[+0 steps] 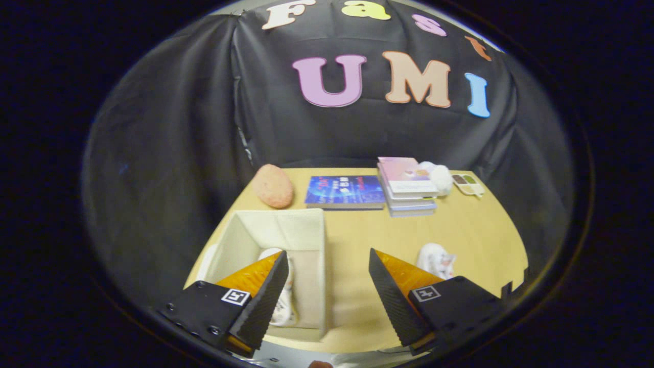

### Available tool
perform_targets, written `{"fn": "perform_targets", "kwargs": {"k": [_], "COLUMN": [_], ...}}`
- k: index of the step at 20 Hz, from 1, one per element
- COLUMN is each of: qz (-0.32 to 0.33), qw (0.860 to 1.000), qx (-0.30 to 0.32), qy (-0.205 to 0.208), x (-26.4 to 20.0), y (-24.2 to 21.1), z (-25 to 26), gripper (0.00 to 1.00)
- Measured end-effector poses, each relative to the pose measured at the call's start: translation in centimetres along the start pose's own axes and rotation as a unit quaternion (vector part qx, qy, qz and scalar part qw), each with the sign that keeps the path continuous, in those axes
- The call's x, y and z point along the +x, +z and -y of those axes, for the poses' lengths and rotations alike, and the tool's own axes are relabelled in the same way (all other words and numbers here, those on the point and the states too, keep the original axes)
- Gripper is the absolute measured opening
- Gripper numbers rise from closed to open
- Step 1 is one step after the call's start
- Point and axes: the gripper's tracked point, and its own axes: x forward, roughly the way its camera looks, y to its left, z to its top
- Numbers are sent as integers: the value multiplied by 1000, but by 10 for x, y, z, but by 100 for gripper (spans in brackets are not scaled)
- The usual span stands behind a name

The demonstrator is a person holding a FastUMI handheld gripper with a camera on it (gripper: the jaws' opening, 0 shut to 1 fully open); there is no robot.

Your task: Open the storage box then place both shoes into the box .Put the left shoe in first, then the right shoe, with the right side of both shoes facing outward in a uniform manner.

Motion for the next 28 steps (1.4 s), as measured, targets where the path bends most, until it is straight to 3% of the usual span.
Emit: {"fn": "perform_targets", "kwargs": {"k": [6,16,22,28], "qz": [-63,-165,-188,-217], "qw": [994,968,964,964], "qx": [-18,-32,-22,-42], "qy": [-87,-188,-186,-146], "x": [5,4,33,70], "y": [-51,-125,-145,-162], "z": [107,232,259,256], "gripper": [100,100,100,100]}}
